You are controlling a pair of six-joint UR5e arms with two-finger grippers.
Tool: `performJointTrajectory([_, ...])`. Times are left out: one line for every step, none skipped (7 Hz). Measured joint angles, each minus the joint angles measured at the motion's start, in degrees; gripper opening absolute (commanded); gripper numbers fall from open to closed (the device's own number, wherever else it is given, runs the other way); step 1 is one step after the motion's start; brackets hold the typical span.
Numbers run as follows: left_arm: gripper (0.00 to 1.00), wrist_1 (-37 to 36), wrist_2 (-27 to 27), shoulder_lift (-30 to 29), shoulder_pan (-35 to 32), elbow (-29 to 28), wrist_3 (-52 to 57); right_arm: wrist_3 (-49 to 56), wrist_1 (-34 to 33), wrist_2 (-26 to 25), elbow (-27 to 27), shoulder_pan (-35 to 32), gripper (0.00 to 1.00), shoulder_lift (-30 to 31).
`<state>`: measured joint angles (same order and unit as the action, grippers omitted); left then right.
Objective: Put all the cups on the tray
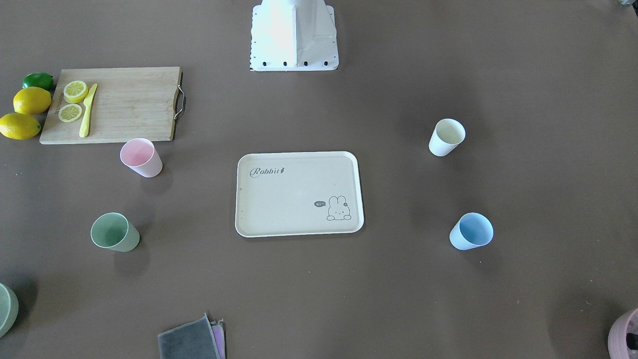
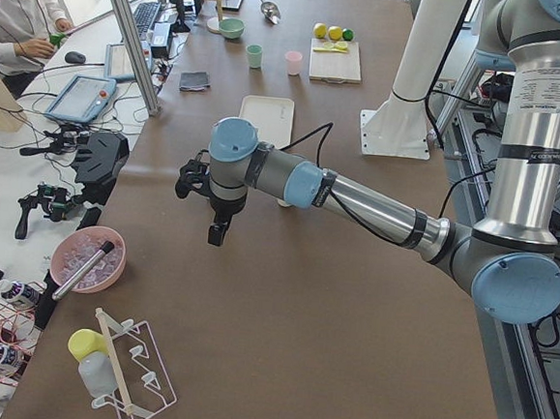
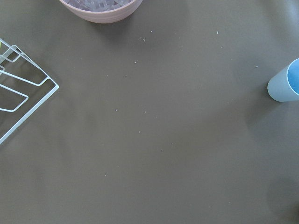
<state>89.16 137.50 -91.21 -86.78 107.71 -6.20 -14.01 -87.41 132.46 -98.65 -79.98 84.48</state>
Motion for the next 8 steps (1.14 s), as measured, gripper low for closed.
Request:
performJointTrajectory([0.97, 0.0, 0.2, 0.1, 0.2, 0.3, -0.2, -0.1, 1.8, 1.0, 0.2, 0.0, 1.0, 0.3])
performJointTrajectory([0.98, 0.1, 0.3, 0.1, 1.0, 0.7, -0.3, -0.3, 3.3, 2.1, 0.2, 0.3, 1.0, 0.5])
performJointTrajectory([0.98, 0.7, 0.3, 0.2, 2.9, 1.3, -1.9, -0.4, 4.3, 3.1, -0.1, 1.2, 1.0, 0.5])
performJointTrajectory([0.98, 2.8, 0.1, 0.2, 6.1, 2.0, -6.8, -1.3, 4.9, 3.8, -1.1, 3.1, 1.0, 0.4])
performJointTrajectory([0.98, 7.4, -0.5, 0.3, 10.2, 2.5, -15.2, -4.0, 5.3, 3.9, -2.9, 5.4, 1.0, 0.5])
performJointTrajectory([0.98, 12.4, -2.6, 0.3, 14.9, 3.0, -24.5, -8.3, 5.5, 3.8, -5.5, 8.4, 1.0, 0.6])
performJointTrajectory([0.98, 15.8, -6.0, 0.2, 20.1, 4.2, -32.1, -12.9, 5.6, 3.3, -7.9, 12.0, 0.99, 0.7])
performJointTrajectory([0.98, 17.3, -8.6, 0.1, 24.6, 5.8, -37.7, -17.3, 5.7, 1.2, -9.6, 16.3, 0.95, 0.7])
